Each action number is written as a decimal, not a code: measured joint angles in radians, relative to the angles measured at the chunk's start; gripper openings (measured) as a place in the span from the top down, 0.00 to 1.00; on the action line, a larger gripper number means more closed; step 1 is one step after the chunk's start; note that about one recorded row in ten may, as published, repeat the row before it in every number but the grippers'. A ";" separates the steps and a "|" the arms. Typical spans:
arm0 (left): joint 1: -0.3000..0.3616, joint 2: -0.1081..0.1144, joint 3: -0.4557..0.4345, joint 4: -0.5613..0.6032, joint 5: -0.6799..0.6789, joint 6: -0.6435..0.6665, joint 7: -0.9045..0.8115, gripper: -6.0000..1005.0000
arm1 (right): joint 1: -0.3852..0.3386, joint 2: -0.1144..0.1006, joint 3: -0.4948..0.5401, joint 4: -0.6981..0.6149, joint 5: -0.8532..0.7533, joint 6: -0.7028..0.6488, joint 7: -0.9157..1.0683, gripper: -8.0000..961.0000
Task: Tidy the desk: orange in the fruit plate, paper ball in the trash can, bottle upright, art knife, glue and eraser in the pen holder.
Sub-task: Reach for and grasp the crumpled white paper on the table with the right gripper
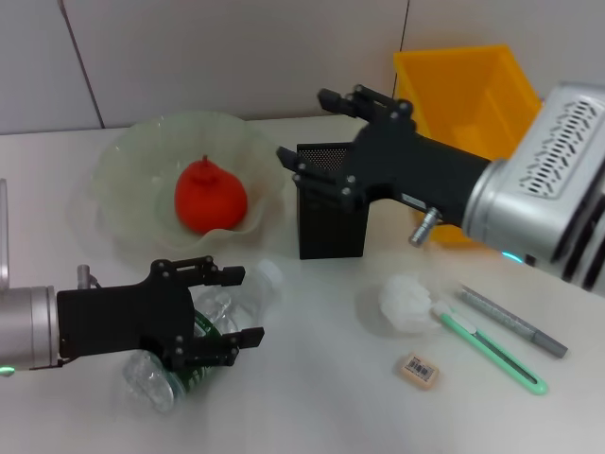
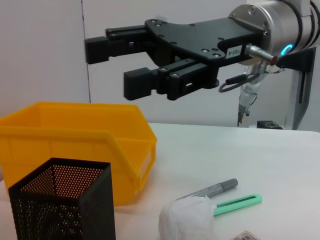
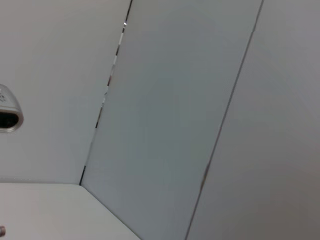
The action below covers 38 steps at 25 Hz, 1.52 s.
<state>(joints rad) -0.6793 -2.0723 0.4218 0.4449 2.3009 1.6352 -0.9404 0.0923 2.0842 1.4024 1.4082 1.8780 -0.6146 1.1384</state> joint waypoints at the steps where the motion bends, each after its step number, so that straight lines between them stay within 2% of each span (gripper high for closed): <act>1: 0.001 0.000 0.000 0.000 0.000 0.000 0.000 0.24 | -0.012 0.000 0.000 0.005 0.000 0.000 0.000 0.24; 7: 0.004 0.000 0.000 -0.001 0.000 0.000 -0.001 0.24 | -0.073 0.002 0.000 0.023 0.012 -0.003 0.001 0.24; 11: 0.005 0.000 0.000 -0.002 0.000 0.000 -0.001 0.24 | -0.107 0.000 0.020 0.016 0.086 -0.054 0.006 0.24; 16: 0.008 0.001 -0.004 -0.002 0.000 0.000 -0.002 0.24 | -0.156 -0.001 0.136 -0.026 0.181 -0.245 0.061 0.24; 18: 0.008 0.001 -0.005 -0.002 0.000 0.000 -0.001 0.24 | -0.169 -0.002 0.223 -0.063 0.178 -0.349 0.148 0.24; 19: 0.008 0.001 -0.005 -0.002 0.000 0.000 -0.002 0.24 | -0.169 -0.002 0.223 -0.063 0.178 -0.349 0.148 0.24; 21: 0.008 0.001 -0.007 -0.002 0.000 0.000 -0.002 0.24 | -0.164 -0.004 0.290 -0.100 0.158 -0.419 0.200 0.24; 23: 0.007 0.001 -0.007 -0.002 0.000 0.000 -0.001 0.24 | -0.148 -0.004 0.381 -0.143 0.082 -0.496 0.267 0.24; 25: 0.005 0.001 -0.008 -0.002 0.000 0.000 -0.002 0.24 | -0.143 -0.004 0.398 -0.147 0.049 -0.509 0.286 0.24; 28: 0.001 0.001 -0.006 -0.001 0.000 0.000 -0.001 0.24 | -0.119 -0.004 0.452 -0.146 -0.106 -0.533 0.368 0.24; 29: 0.000 0.001 -0.006 0.000 0.000 -0.001 -0.002 0.24 | -0.119 -0.004 0.452 -0.146 -0.106 -0.533 0.368 0.24; 33: -0.002 0.001 -0.003 0.000 0.000 -0.010 -0.002 0.24 | -0.079 -0.005 0.494 -0.124 -0.302 -0.545 0.497 0.24; 35: -0.002 0.000 -0.002 0.000 0.000 -0.011 -0.002 0.24 | -0.070 -0.005 0.496 -0.118 -0.338 -0.546 0.524 0.24; 38: -0.002 0.000 -0.002 -0.001 0.000 -0.013 -0.003 0.24 | -0.022 -0.006 0.502 -0.092 -0.478 -0.553 0.637 0.24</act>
<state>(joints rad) -0.6813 -2.0725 0.4203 0.4436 2.3010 1.6218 -0.9430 0.0700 2.0786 1.9043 1.3159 1.3996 -1.1677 1.7749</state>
